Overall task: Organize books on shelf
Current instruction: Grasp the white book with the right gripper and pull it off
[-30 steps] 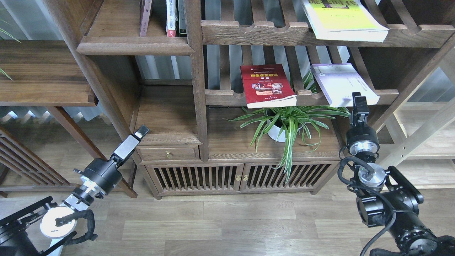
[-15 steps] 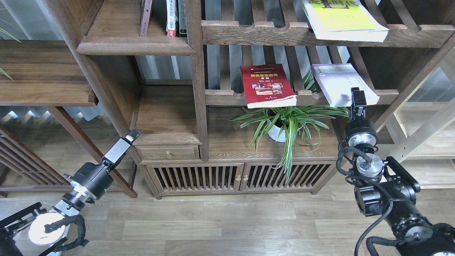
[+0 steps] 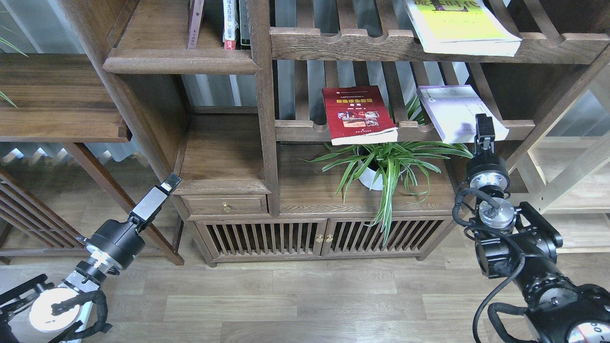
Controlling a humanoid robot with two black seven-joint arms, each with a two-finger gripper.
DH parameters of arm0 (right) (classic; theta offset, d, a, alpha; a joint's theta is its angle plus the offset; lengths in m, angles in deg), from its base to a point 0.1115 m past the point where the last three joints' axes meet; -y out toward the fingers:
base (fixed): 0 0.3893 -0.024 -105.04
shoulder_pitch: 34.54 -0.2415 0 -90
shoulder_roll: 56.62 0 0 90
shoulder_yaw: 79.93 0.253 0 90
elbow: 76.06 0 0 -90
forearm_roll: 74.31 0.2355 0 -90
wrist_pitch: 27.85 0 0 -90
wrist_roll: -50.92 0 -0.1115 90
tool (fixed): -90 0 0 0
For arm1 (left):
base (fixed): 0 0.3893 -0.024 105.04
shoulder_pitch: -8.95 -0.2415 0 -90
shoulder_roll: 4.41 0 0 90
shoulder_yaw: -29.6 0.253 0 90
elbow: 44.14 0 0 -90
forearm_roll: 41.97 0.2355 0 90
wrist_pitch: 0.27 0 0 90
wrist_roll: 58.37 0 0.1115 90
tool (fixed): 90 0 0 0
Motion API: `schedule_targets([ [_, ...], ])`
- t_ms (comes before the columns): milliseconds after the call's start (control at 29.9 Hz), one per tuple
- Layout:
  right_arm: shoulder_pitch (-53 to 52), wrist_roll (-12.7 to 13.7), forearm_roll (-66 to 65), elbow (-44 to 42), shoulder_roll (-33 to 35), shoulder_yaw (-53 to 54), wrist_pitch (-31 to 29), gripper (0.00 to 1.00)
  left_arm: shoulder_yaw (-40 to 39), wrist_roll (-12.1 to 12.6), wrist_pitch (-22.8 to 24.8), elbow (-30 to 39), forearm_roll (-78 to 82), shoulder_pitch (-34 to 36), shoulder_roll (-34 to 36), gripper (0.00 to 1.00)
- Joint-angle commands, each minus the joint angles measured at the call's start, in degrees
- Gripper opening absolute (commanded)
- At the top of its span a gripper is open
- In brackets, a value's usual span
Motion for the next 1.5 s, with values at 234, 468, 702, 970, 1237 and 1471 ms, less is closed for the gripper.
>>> schedule_targets([
  [234, -1.0, -0.1, 0.0, 0.0, -1.6, 0.3, 1.3, 0.87, -1.0, 0.0, 0.0, 0.4, 0.0, -0.7, 0.7, 0.99],
  [468, -1.0, -0.2, 0.3, 0.0, -1.7, 0.7, 1.2, 0.73, -1.6, 0.0, 0.0, 0.6, 0.0, -1.1, 0.8, 0.99],
  [702, -0.9, -0.4, 0.4, 0.2, -1.5, 0.7, 1.1, 0.67, -1.6, 0.1, 0.0, 0.7, 0.0, -1.2, 0.8, 0.99],
  [970, -0.7, -0.7, 0.4, 0.0, -1.5, 0.8, 1.0, 0.52, -1.7, 0.1, 0.0, 1.8, 0.0, -1.7, 1.5, 0.99],
  [1237, 0.2, -0.8, 0.4, 0.2, -1.5, 0.8, 0.7, 0.41, -1.7, 0.1, 0.0, 1.9, 0.0, -2.5, 1.6, 0.99],
  [1471, 1.0, -0.7, 0.4, 0.5, -1.5, 0.4, 0.7, 0.3, -1.8, 0.1, 0.0, 1.9, 0.0, -2.5, 1.6, 0.99],
])
